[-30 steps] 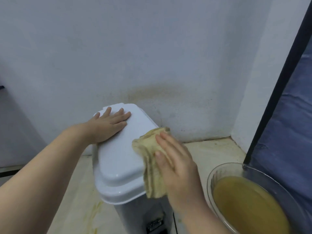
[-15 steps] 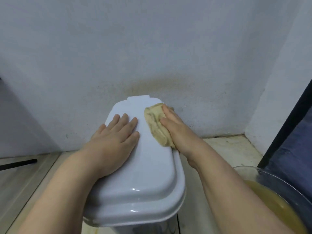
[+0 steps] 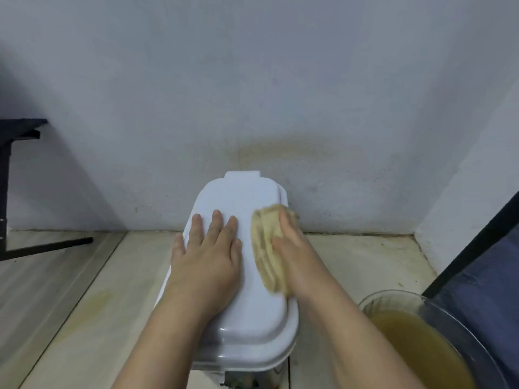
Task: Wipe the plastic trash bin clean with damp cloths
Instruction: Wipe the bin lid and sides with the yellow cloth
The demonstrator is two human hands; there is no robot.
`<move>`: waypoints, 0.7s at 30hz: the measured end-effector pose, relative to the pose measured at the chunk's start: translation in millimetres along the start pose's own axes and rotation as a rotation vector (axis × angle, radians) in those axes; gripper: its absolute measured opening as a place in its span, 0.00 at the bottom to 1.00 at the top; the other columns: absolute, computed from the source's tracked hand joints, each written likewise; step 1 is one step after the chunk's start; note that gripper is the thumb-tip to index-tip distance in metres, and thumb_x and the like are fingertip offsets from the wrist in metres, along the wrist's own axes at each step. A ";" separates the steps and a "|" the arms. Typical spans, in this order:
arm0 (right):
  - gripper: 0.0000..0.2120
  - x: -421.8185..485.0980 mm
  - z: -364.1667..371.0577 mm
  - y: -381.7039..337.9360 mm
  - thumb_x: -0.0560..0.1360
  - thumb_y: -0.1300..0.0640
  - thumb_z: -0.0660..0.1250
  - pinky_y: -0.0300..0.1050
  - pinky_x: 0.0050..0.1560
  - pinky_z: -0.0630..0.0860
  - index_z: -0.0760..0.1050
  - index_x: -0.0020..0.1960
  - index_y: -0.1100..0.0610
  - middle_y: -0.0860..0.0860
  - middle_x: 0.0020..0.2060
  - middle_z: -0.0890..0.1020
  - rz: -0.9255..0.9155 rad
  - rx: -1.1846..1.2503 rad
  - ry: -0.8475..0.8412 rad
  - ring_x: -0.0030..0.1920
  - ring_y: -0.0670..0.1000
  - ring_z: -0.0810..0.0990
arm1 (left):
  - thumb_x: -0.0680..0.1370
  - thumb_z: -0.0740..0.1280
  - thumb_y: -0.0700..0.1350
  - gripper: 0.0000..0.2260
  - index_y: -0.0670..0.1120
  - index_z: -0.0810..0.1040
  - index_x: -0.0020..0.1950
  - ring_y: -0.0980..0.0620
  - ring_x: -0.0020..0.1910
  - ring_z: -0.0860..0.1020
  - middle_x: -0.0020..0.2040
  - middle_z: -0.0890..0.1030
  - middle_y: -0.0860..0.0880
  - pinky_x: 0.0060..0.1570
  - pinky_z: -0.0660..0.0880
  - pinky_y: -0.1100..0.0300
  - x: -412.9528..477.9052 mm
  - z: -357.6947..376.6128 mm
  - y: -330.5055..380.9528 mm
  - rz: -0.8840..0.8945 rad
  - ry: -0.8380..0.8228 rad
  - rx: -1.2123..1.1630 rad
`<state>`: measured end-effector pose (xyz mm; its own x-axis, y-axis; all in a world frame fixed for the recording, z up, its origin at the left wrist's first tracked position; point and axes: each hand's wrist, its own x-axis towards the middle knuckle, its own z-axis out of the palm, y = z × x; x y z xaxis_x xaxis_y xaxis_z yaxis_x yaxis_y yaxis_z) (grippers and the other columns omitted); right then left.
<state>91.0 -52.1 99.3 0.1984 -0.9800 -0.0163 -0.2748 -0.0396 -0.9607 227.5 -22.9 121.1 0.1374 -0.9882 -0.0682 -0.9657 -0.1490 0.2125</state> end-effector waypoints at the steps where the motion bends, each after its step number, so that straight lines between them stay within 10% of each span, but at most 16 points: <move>1: 0.26 21.9 -3.6 -7.4 0.80 0.60 0.51 0.46 0.76 0.48 0.50 0.77 0.51 0.46 0.77 0.51 -0.003 -0.039 0.011 0.76 0.45 0.47 | 0.81 0.42 0.53 0.23 0.57 0.43 0.77 0.52 0.76 0.37 0.78 0.40 0.57 0.73 0.40 0.49 -0.6 0.2 -0.8 0.004 -0.003 -0.005; 6: 0.25 38.1 0.1 -3.6 0.82 0.56 0.50 0.49 0.75 0.44 0.47 0.77 0.51 0.46 0.77 0.47 -0.002 -0.115 0.041 0.76 0.46 0.43 | 0.82 0.43 0.53 0.23 0.56 0.43 0.77 0.53 0.76 0.36 0.77 0.39 0.57 0.74 0.38 0.50 2.0 -2.6 -1.6 -0.015 -0.004 -0.023; 11: 0.21 -55.5 20.2 22.6 0.80 0.45 0.47 0.44 0.74 0.40 0.40 0.65 0.26 0.24 0.66 0.40 -0.090 -0.090 0.078 0.72 0.33 0.40 | 0.82 0.43 0.52 0.24 0.53 0.43 0.77 0.53 0.76 0.36 0.78 0.40 0.55 0.74 0.38 0.51 -1.7 -1.1 2.9 -0.023 0.004 -0.026; 16: 0.25 24.4 0.3 5.5 0.82 0.55 0.48 0.44 0.75 0.44 0.44 0.77 0.52 0.44 0.77 0.46 -0.046 -0.090 -0.001 0.76 0.46 0.44 | 0.82 0.43 0.53 0.24 0.54 0.42 0.77 0.53 0.76 0.37 0.78 0.39 0.55 0.74 0.39 0.51 0.3 -1.2 0.7 0.002 -0.033 0.004; 21: 0.25 50.3 -3.2 -0.3 0.82 0.55 0.50 0.49 0.75 0.48 0.47 0.77 0.53 0.49 0.77 0.50 -0.042 -0.024 0.034 0.76 0.49 0.48 | 0.82 0.44 0.53 0.23 0.55 0.44 0.77 0.54 0.76 0.37 0.78 0.40 0.55 0.74 0.39 0.51 1.9 -1.2 1.8 -0.011 -0.022 -0.009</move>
<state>98.0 -102.0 99.7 0.1784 -0.9834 0.0337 -0.2895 -0.0851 -0.9534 226.2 -25.1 122.5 0.1427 -0.9855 -0.0916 -0.9621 -0.1598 0.2208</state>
